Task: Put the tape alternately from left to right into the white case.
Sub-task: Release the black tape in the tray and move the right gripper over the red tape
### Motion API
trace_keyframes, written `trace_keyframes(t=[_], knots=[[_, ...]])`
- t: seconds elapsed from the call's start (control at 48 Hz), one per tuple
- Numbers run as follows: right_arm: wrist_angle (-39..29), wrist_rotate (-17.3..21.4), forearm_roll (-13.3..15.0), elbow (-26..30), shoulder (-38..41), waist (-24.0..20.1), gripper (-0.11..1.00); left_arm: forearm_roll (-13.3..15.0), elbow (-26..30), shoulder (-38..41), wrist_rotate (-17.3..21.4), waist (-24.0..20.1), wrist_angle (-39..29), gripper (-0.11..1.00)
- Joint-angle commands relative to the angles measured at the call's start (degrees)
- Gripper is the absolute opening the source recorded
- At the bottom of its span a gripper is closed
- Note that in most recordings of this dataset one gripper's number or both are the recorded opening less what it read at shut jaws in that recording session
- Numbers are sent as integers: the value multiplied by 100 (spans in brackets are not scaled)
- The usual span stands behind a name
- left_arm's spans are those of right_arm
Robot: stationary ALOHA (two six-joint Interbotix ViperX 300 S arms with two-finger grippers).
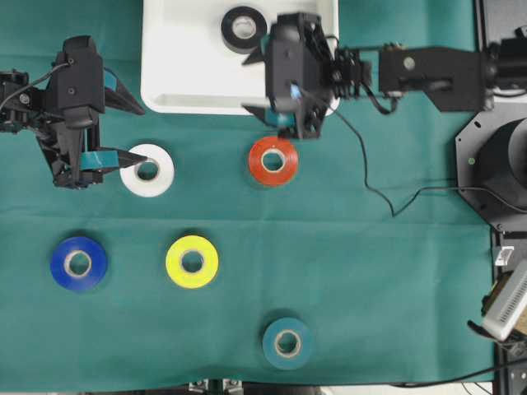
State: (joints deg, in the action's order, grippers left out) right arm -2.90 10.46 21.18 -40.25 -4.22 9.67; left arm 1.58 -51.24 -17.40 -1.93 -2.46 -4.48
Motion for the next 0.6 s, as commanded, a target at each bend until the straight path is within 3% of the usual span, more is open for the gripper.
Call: trace_keyframes(t=[0.0,0.271,0.584], knots=[[70,9,9,-44,-264,-202,78,9,53,-35,-9,0,35,73],[97,9,9,-343,-457,-668,78,9,53,-44,-9,0,9,73],[123,9,0,-352,-492,-712,78,9,53,-35,-9,18,0,73]])
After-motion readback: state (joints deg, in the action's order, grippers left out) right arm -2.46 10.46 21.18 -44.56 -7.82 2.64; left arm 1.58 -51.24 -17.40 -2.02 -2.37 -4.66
